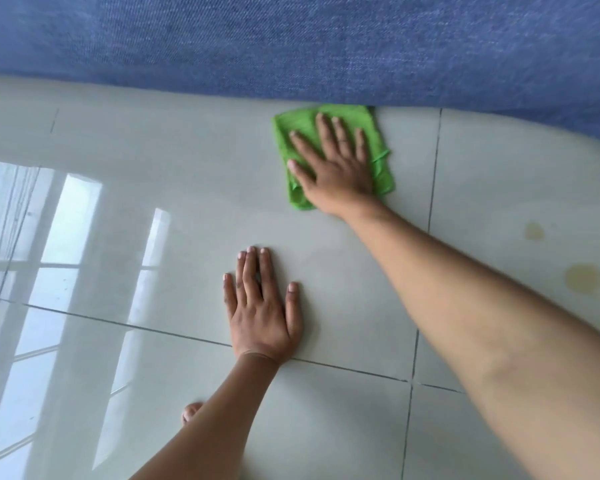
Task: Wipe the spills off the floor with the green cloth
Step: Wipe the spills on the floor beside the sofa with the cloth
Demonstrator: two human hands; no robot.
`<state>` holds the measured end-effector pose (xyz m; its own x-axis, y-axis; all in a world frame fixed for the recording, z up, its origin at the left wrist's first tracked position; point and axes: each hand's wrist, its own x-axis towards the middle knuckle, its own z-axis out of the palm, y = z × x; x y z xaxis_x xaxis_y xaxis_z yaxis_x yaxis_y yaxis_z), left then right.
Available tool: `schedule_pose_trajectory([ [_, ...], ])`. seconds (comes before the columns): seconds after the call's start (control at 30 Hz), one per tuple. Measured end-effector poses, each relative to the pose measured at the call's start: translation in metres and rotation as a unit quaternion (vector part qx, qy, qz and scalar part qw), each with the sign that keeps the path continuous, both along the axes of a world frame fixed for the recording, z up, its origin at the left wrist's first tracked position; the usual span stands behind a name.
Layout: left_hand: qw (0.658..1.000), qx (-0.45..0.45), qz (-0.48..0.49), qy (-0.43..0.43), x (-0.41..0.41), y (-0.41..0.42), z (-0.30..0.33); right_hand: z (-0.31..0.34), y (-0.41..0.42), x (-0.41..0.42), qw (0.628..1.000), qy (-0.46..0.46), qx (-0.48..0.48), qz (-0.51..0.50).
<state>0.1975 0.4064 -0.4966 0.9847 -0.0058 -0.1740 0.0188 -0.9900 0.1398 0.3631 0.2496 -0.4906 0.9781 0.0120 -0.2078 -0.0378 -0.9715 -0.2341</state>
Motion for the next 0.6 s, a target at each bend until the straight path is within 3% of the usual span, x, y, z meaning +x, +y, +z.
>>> schedule_pose_trajectory([
  [0.1, 1.0, -0.003, 0.0, -0.003, 0.0, 0.001, 0.0, 0.001, 0.01, -0.06, 0.999, -0.03, 0.005, 0.045],
  [0.23, 1.0, -0.02, -0.001, -0.009, -0.001, 0.002, 0.003, -0.003, 0.004, -0.171, 0.996, -0.066, -0.009, -0.053],
  [0.4, 0.999, -0.037, 0.0, -0.003, -0.002, -0.001, 0.006, -0.003, -0.017, -0.301, 0.99, -0.018, -0.058, -0.129],
  [0.5, 0.999, -0.035, 0.0, -0.006, -0.001, -0.001, 0.005, -0.002, -0.063, -0.335, 0.968, 0.017, -0.086, -0.234],
  [0.6, 1.0, -0.029, -0.003, -0.012, -0.001, -0.002, 0.003, 0.004, -0.119, -0.332, 0.923, 0.03, -0.095, -0.372],
])
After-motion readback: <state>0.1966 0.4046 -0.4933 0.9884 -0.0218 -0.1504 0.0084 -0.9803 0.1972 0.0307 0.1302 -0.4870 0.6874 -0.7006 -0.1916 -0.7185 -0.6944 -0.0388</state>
